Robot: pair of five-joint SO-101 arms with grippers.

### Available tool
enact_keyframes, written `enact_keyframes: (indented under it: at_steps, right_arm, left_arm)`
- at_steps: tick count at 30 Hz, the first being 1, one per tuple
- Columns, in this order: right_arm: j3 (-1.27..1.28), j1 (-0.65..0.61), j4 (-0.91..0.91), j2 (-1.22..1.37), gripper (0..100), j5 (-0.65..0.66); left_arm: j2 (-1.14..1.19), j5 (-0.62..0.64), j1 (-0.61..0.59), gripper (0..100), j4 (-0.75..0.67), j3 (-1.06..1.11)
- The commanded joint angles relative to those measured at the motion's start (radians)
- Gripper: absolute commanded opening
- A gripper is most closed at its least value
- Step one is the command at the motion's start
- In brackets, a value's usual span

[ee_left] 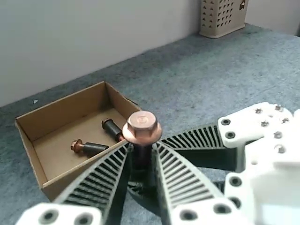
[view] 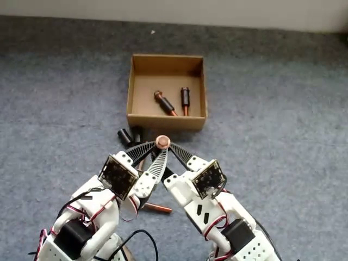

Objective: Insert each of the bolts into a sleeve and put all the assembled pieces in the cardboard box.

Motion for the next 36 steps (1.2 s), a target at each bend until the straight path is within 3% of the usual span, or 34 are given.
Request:
enact_keyframes:
  at_steps: [1,7,23,26,32,36]
  right_arm:
    - [0.140,0.019,-0.024,-0.022,0.5,0.008]
    - [0.140,0.061,-0.024,-0.022,0.5,0.008]
    - [0.142,0.094,-0.024,-0.022,0.5,0.006]
    - [0.143,0.127,-0.021,-0.022,0.5,-0.060]
    - [0.134,0.208,0.041,-0.022,0.5,-0.121]
    - [-0.004,0.214,0.203,-0.021,0.5,-0.120]
  left_arm:
    - [-0.010,-0.009,-0.027,8,0.008,-0.002]
    - [-0.008,-0.009,-0.128,15,0.009,0.025]
    - [-0.010,-0.006,-0.134,21,0.229,-0.130]
    - [-0.010,-0.011,-0.147,21,0.227,-0.133]
    - [-0.008,-0.012,-0.366,20,0.229,-0.125]
    - [-0.008,-0.012,-0.507,11,0.222,-0.045]
